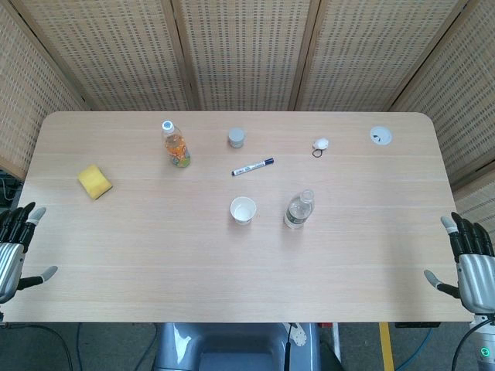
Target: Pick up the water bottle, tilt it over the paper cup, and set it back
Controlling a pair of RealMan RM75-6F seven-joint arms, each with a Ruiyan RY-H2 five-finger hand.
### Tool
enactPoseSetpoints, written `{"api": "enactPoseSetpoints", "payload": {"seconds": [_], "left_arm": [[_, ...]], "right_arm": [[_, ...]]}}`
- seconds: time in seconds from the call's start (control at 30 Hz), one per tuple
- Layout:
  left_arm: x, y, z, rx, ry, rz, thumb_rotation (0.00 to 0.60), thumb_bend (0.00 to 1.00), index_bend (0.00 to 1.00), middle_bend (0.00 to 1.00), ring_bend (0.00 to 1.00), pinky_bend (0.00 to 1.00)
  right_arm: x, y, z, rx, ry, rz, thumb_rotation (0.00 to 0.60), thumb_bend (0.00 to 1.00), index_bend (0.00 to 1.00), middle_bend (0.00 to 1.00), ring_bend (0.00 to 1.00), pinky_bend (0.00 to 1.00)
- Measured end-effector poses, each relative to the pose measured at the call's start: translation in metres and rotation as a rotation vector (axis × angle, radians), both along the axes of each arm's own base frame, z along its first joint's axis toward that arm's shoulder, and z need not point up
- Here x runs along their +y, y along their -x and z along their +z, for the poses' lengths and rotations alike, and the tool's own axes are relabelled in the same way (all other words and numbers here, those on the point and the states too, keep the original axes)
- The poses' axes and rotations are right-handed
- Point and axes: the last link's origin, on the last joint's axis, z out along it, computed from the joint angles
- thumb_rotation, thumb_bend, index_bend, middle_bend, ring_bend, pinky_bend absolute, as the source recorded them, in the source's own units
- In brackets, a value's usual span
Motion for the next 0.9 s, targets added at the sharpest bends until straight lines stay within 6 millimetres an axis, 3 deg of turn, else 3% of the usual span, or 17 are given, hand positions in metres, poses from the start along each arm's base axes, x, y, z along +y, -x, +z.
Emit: {"api": "enactPoseSetpoints", "payload": {"seconds": [0.4, 0.7, 0.9], "left_arm": [[-0.001, 0.001, 0.002, -0.001, -0.008, 0.004, 0.600, 0.00, 0.00, 0.00, 0.00, 0.00], [0.003, 0.002, 0.000, 0.001, -0.009, 0.009, 0.600, 0.00, 0.00, 0.00, 0.00, 0.00], [0.007, 0.004, -0.002, -0.002, -0.007, 0.010, 0.600, 0.00, 0.00, 0.00, 0.00, 0.00]], "right_arm": [[-0.010, 0.010, -0.008, -0.085, -0.074, -0.038, 0.600, 0.00, 0.00, 0.00, 0.00, 0.00], [-0.056, 0.030, -0.033, -0.295, -0.219, -0.030, 0.600, 0.00, 0.00, 0.00, 0.00, 0.00], [-0.103, 0.035, -0.065, -0.440, -0.325, -0.035, 0.600, 0.00, 0.00, 0.00, 0.00, 0.00]]}}
